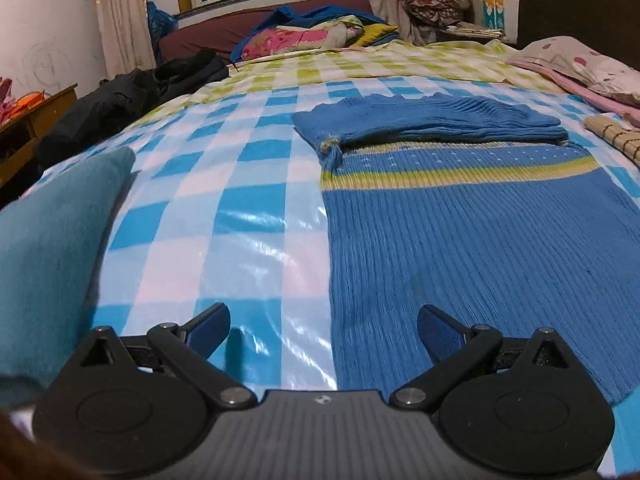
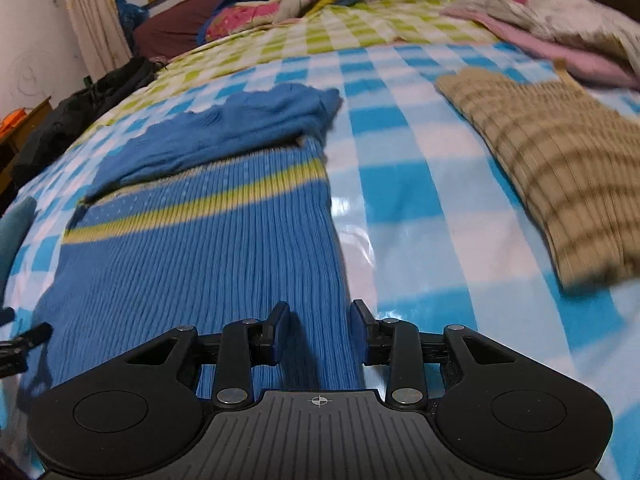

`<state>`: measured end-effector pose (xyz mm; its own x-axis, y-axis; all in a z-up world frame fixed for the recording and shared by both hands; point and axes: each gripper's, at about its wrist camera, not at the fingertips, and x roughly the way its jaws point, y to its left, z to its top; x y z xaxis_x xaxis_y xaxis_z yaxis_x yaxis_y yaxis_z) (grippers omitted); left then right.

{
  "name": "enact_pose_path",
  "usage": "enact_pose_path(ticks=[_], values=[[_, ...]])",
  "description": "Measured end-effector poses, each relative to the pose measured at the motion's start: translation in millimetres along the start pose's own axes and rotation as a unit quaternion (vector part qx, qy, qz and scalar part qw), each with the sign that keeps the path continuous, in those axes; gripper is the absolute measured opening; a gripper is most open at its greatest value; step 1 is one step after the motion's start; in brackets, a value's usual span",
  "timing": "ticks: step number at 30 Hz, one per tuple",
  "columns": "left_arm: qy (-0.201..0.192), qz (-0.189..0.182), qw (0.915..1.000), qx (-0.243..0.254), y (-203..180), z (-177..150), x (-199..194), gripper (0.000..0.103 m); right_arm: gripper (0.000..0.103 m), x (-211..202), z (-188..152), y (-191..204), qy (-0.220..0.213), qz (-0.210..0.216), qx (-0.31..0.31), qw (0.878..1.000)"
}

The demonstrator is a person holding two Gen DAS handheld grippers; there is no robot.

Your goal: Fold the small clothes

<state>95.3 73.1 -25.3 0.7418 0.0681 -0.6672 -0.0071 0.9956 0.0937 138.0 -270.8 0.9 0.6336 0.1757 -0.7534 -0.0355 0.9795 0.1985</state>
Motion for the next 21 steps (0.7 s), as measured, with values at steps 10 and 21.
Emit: enact_pose_path(ticks=[10, 21], values=[[0.024, -0.046, 0.9979, -0.04, 5.2, -9.0, -13.1, 0.086, 0.033, -21.3, -22.4, -7.7, 0.015, 0.027, 0.02, 0.999], [0.038, -0.106, 0.9926, -0.046, -4.7, -5.1, -16.4, 0.062, 0.035, -26.8, -31.0, -20.6, 0.029, 0.089, 0.075, 0.993]])
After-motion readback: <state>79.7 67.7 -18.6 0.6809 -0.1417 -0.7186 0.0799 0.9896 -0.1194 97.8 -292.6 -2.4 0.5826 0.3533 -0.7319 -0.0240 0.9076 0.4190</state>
